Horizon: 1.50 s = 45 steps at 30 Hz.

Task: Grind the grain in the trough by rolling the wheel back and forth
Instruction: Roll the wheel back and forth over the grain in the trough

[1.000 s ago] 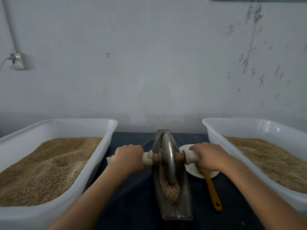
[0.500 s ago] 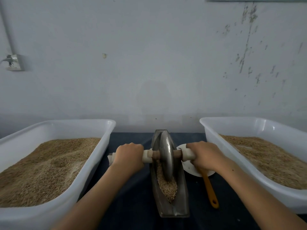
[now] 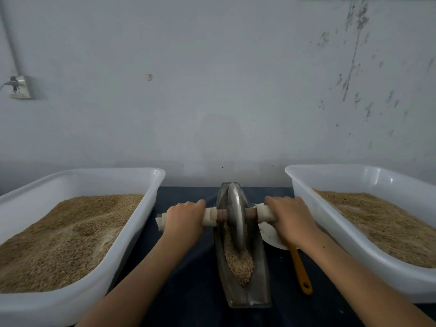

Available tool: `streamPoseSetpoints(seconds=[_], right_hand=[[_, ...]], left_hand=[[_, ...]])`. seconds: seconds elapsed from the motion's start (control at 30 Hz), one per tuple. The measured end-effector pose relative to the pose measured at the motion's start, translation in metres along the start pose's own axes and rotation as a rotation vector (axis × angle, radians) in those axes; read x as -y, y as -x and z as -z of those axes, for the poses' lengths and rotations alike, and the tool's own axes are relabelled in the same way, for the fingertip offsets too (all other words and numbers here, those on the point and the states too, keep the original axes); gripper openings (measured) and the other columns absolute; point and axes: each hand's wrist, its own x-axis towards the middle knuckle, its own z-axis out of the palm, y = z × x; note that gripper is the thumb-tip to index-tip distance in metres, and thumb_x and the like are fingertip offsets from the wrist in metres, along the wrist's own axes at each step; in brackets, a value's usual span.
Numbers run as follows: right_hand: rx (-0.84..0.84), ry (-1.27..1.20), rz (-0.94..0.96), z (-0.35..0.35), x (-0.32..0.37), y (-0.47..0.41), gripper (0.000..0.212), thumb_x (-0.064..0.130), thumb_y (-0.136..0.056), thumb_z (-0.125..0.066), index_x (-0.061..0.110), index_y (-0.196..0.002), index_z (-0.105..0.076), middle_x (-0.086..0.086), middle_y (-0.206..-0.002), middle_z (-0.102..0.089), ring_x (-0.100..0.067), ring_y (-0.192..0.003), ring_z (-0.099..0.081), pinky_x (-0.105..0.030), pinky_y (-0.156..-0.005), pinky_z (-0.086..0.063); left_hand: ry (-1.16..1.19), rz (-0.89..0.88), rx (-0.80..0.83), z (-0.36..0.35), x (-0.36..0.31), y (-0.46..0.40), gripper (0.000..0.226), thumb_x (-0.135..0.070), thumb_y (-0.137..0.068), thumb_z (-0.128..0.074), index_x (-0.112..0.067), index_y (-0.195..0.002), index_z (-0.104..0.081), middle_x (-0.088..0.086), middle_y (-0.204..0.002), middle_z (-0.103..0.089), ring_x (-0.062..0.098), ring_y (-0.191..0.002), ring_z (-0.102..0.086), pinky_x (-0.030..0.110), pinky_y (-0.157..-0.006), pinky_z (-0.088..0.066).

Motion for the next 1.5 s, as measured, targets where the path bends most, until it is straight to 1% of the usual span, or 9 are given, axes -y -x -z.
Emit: streamPoseSetpoints(seconds=[0.17, 0.37, 0.53, 0.63, 0.8, 0.9, 1.03, 1.3, 1.5], right_hand=[[-0.028, -0.014, 0.012, -0.005, -0.002, 0.001, 0.011, 0.027, -0.09, -0.059, 0.029, -0.096, -0.05, 0.01, -0.097, -0.06, -0.014, -0.092, -0.055, -0.032, -0.087, -0.039], [0.332, -0.027, 0.009, 0.02, -0.005, -0.001, 0.018, 0.02, -0.085, -0.06, 0.031, -0.096, -0.052, 0.005, -0.095, -0.062, -0.014, -0.087, -0.058, -0.026, -0.071, -0.04], [0.472, -0.021, -0.007, 0.031, -0.003, -0.002, 0.028, 0.019, -0.083, -0.063, 0.024, -0.111, -0.059, 0.0, -0.103, -0.064, -0.017, -0.093, -0.061, -0.027, -0.075, -0.047], [0.42, -0.039, -0.019, 0.026, -0.003, -0.001, 0.021, 0.019, -0.086, -0.062, 0.027, -0.105, -0.057, 0.001, -0.103, -0.065, -0.016, -0.093, -0.06, -0.028, -0.08, -0.047], [0.019, 0.019, 0.027, 0.005, 0.002, 0.0, 0.012, 0.025, -0.09, -0.057, 0.031, -0.092, -0.047, 0.008, -0.099, -0.06, -0.015, -0.092, -0.054, -0.031, -0.084, -0.036], [-0.067, 0.064, 0.05, 0.001, 0.004, -0.002, 0.016, 0.026, -0.091, -0.057, 0.031, -0.09, -0.042, 0.01, -0.098, -0.057, -0.016, -0.093, -0.051, -0.032, -0.083, -0.033], [0.01, 0.051, 0.059, 0.008, 0.003, 0.0, 0.019, 0.023, -0.09, -0.056, 0.031, -0.089, -0.04, 0.008, -0.097, -0.06, -0.014, -0.086, -0.049, -0.031, -0.081, -0.034], [0.473, -0.008, -0.009, 0.037, 0.002, 0.0, 0.023, 0.017, -0.084, -0.062, 0.025, -0.105, -0.057, -0.001, -0.104, -0.064, -0.017, -0.09, -0.059, -0.025, -0.068, -0.042], [0.297, 0.006, -0.006, 0.027, 0.006, 0.0, 0.018, 0.021, -0.09, -0.057, 0.026, -0.107, -0.054, 0.002, -0.105, -0.063, -0.017, -0.096, -0.059, -0.029, -0.084, -0.04]], left_hand=[[0.004, -0.014, -0.021, 0.0, 0.0, 0.001, 0.02, -0.032, -0.091, -0.055, -0.022, -0.106, -0.048, -0.004, -0.101, -0.062, 0.013, -0.088, -0.059, 0.025, -0.068, -0.036], [-0.01, -0.051, 0.177, 0.01, 0.003, -0.002, 0.023, -0.031, -0.087, -0.06, -0.02, -0.107, -0.058, -0.001, -0.1, -0.063, 0.015, -0.09, -0.06, 0.026, -0.074, -0.043], [0.011, -0.066, 0.318, 0.014, 0.007, -0.003, 0.03, -0.031, -0.083, -0.065, -0.019, -0.109, -0.058, -0.003, -0.092, -0.059, 0.012, -0.08, -0.053, 0.027, -0.075, -0.044], [0.009, -0.064, 0.274, 0.011, 0.006, -0.004, 0.029, -0.032, -0.084, -0.065, -0.02, -0.109, -0.058, -0.004, -0.094, -0.06, 0.012, -0.082, -0.055, 0.026, -0.073, -0.042], [0.067, -0.022, 0.123, 0.0, 0.006, -0.004, 0.019, -0.03, -0.088, -0.057, -0.023, -0.106, -0.054, -0.003, -0.101, -0.063, 0.015, -0.089, -0.06, 0.026, -0.072, -0.041], [0.095, -0.009, 0.079, -0.005, 0.007, -0.002, 0.017, -0.03, -0.09, -0.056, -0.023, -0.105, -0.052, -0.004, -0.1, -0.063, 0.013, -0.086, -0.058, 0.025, -0.07, -0.04], [0.102, -0.022, 0.115, -0.003, 0.009, -0.002, 0.016, -0.03, -0.089, -0.057, -0.023, -0.102, -0.054, -0.004, -0.098, -0.064, 0.011, -0.081, -0.056, 0.025, -0.072, -0.042], [0.034, -0.071, 0.322, 0.012, 0.01, -0.004, 0.029, -0.032, -0.082, -0.065, -0.018, -0.106, -0.058, -0.001, -0.099, -0.063, 0.013, -0.083, -0.057, 0.027, -0.075, -0.046], [0.047, -0.028, 0.268, 0.007, 0.008, -0.004, 0.024, -0.029, -0.085, -0.062, -0.021, -0.107, -0.057, -0.002, -0.101, -0.063, 0.015, -0.09, -0.06, 0.028, -0.077, -0.047]])
